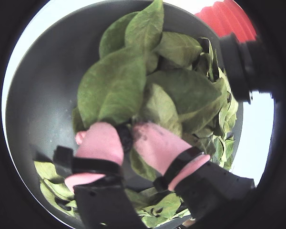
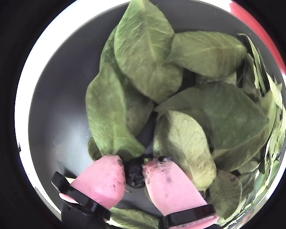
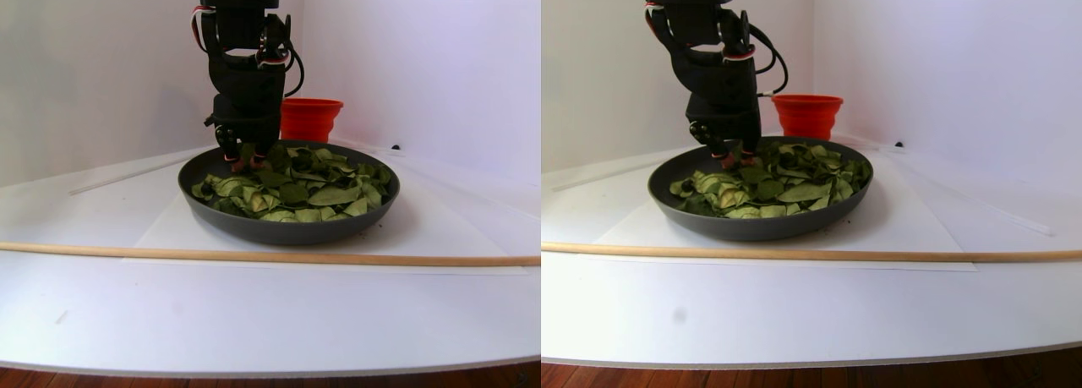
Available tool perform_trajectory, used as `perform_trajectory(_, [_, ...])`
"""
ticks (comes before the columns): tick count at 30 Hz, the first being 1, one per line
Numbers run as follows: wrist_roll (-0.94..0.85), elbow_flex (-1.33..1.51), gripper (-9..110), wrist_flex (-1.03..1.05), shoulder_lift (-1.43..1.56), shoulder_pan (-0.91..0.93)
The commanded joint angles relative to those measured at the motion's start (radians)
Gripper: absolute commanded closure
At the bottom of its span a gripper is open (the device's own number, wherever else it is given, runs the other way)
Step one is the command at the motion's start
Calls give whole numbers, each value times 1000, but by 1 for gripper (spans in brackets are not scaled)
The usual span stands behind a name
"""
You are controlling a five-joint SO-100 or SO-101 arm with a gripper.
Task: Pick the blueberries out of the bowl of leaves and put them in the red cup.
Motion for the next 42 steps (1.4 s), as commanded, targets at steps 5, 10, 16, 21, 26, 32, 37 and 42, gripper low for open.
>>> perform_trajectory(5, [11,12,95,37,199,-8])
perform_trajectory(10, [-2,64,95,100,342,0])
perform_trajectory(16, [-11,103,95,173,502,54])
perform_trajectory(21, [-11,66,95,190,601,146])
perform_trajectory(26, [11,-61,94,167,520,176])
perform_trajectory(32, [29,-230,94,144,393,232])
perform_trajectory(37, [20,-376,91,86,196,262])
perform_trajectory(42, [17,-308,82,67,258,264])
